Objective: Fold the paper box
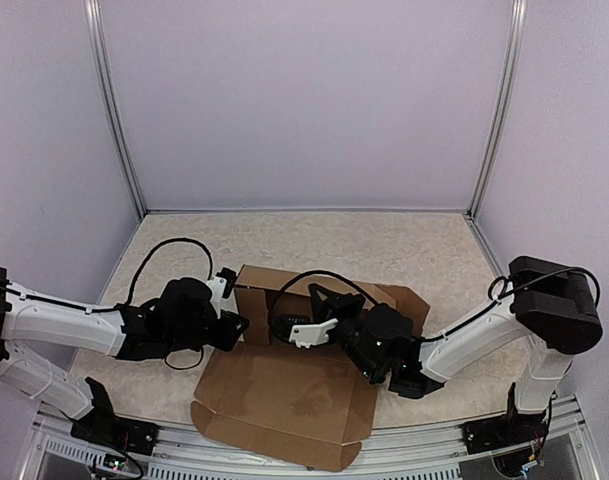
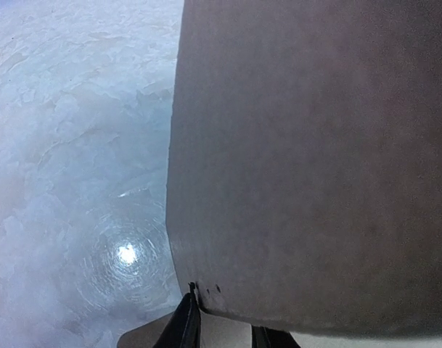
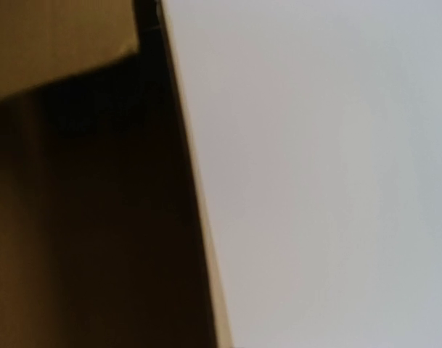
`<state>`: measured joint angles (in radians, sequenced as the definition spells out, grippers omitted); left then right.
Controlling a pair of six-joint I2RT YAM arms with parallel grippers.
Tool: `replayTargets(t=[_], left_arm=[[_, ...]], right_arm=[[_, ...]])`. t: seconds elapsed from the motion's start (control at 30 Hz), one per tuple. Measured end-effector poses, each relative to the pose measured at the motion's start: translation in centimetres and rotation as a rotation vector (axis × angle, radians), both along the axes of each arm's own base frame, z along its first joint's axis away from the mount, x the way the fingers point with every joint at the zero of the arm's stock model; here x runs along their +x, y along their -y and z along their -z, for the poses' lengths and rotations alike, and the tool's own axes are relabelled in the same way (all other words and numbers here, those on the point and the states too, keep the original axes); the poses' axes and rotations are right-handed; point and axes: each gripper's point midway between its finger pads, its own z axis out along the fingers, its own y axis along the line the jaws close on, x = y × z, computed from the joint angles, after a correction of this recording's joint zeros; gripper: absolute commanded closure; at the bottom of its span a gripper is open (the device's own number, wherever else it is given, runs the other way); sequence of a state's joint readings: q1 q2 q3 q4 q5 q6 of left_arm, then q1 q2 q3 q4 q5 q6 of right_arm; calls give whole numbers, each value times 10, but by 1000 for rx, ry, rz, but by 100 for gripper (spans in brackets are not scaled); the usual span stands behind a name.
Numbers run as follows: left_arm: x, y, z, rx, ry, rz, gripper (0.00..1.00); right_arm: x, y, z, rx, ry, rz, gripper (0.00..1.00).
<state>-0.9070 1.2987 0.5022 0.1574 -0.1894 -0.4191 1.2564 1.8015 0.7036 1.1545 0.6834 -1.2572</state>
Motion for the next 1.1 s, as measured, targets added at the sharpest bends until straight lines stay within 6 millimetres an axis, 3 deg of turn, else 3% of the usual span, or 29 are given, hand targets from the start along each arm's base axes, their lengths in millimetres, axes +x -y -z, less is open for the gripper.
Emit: replayTargets(t=[0.33,0.47,0.83,1.0,1.1], left_arm=[[13,1,0,32,48,-50,47],[18,2,0,33,68,-64,46],[27,9,0,17,106,-78,100],[33,11,0,30,120,-95,100],[36,12,0,33,121,-107,87]], right_arm=[[-1,4,0,18,-9,21,100],[0,5,1,24,-14,28,100],[1,7,1,47,-29,48,100],[3,8,1,60,-36,70,100],[5,9,2,69,-39,81,100]])
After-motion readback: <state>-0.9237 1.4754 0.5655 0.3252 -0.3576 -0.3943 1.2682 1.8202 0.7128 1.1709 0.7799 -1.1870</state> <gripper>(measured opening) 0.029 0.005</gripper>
